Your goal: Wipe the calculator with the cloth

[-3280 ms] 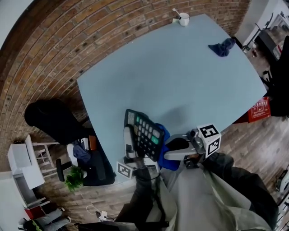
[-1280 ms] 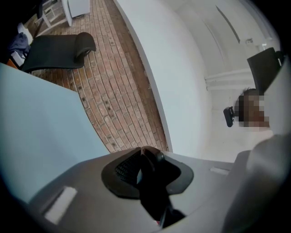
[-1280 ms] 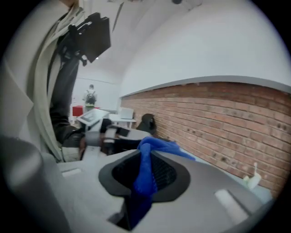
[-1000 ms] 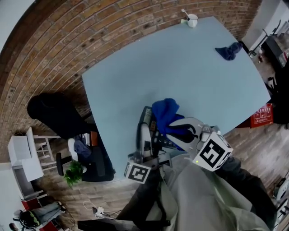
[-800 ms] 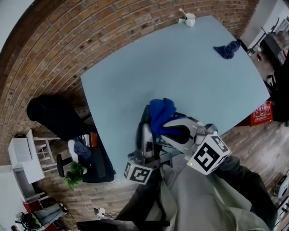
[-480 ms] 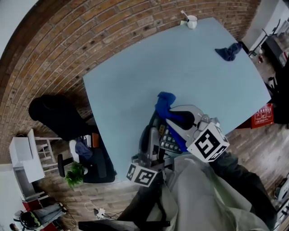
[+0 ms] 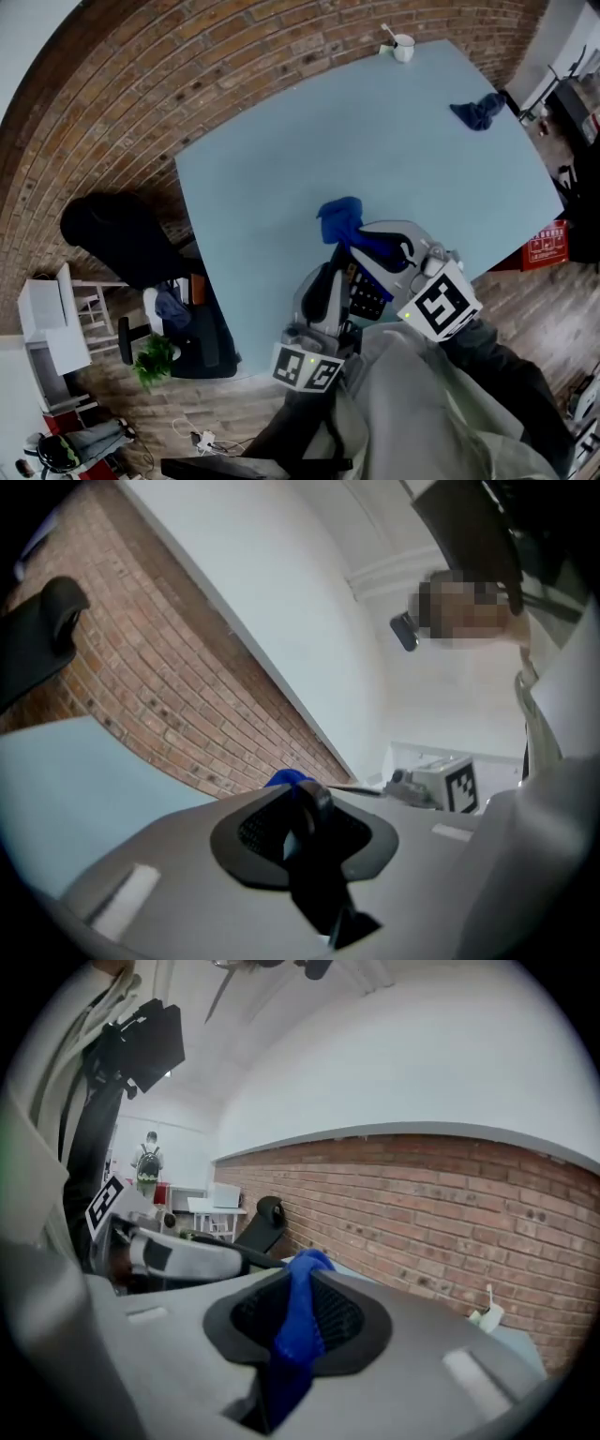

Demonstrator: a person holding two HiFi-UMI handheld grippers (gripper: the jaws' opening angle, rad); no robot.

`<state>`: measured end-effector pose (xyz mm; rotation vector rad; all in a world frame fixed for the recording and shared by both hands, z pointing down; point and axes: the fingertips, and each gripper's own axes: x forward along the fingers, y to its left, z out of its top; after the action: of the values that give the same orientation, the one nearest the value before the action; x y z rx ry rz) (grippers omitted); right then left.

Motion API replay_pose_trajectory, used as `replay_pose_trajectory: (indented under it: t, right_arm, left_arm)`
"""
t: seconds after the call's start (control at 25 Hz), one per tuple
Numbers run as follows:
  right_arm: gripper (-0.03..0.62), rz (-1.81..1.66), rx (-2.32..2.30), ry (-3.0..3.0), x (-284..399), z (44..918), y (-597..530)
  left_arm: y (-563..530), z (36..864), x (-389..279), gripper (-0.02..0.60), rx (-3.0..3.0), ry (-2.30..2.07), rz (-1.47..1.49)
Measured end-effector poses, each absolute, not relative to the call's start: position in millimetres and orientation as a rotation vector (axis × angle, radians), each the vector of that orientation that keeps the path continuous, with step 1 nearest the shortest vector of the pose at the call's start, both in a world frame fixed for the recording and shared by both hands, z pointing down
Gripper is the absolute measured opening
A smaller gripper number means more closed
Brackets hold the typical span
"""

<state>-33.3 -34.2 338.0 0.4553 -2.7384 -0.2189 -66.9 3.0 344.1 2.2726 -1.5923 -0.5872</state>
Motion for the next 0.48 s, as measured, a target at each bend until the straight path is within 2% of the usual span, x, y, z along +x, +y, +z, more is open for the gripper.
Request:
replay_pose_trajectory:
  t: [0.12,0.32,0.48]
  right_arm:
    - [0.063,-0.261,0.249,-2.823,-43.0,312.5,6.0]
    - [0.063,-0.279,0.312,-2.846,-42.7,301.7,-10.0]
    - [0.063,-0.185,-0.037,-2.825,-50.9,303.9,47.8]
  left_arm:
    - [3.5,341.8,-51.2,0.057,2.443,-1.633,-0.398]
    - [5.0,341.0,-27.4,0.055,2.588,-1.658,-0.203]
    - [5.3,345.9,-31.4,0.055,2.600,-1.679,-0.137]
